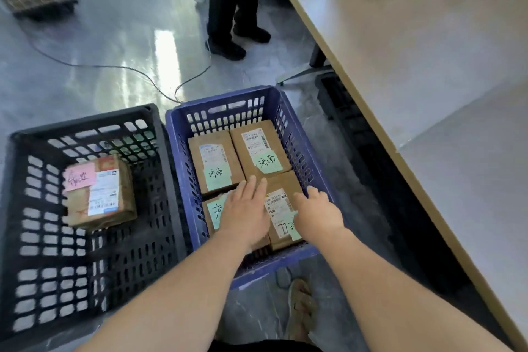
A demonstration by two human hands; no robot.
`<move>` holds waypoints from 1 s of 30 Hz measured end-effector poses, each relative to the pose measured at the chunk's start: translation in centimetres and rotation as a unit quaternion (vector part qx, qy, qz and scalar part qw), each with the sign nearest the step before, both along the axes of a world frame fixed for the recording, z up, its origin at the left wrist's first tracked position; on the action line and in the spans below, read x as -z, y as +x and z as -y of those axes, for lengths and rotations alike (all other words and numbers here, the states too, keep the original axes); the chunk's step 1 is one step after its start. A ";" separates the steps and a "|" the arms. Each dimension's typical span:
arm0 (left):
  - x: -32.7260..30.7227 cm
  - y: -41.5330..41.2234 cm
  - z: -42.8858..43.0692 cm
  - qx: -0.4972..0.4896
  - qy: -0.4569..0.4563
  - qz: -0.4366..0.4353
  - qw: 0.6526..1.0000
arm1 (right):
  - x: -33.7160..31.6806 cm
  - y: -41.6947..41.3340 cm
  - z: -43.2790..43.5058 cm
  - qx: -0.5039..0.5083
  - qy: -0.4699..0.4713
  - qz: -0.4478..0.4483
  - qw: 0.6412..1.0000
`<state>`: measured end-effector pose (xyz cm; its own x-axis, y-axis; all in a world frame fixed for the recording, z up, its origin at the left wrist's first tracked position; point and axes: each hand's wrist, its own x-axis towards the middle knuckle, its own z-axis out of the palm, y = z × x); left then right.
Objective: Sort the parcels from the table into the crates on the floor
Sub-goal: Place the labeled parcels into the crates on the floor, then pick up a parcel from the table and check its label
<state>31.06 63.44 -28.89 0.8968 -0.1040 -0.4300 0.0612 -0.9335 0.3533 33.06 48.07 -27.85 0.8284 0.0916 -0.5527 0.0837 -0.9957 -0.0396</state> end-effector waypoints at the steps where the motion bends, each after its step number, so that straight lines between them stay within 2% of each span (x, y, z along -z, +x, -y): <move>1: -1.3 -0.2 0.0 0.021 0.009 0.016 1.000 | -1.4 -0.7 0.1 0.014 -0.001 0.018 1.000; 7: -7.3 -1.7 0.8 0.160 0.054 0.086 0.982 | -8.2 -5.0 1.2 0.092 -0.017 0.094 0.991; 12: -10.7 -2.8 3.3 0.235 0.077 0.129 0.960 | -12.3 -8.9 3.6 0.135 -0.048 0.162 0.976; 21: -15.9 -7.1 11.7 0.322 0.071 0.201 0.922 | -19.1 -16.7 12.1 0.200 -0.106 0.253 0.941; 30: -20.1 -15.9 25.1 0.389 0.045 0.249 0.886 | -22.1 -27.9 23.1 0.295 -0.140 0.274 0.905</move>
<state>15.17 38.36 -8.77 0.6489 -0.7598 -0.0399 -0.7561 -0.6498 0.0781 5.12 24.96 -5.74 0.8442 -0.5355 0.0230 -0.5346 -0.8381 0.1084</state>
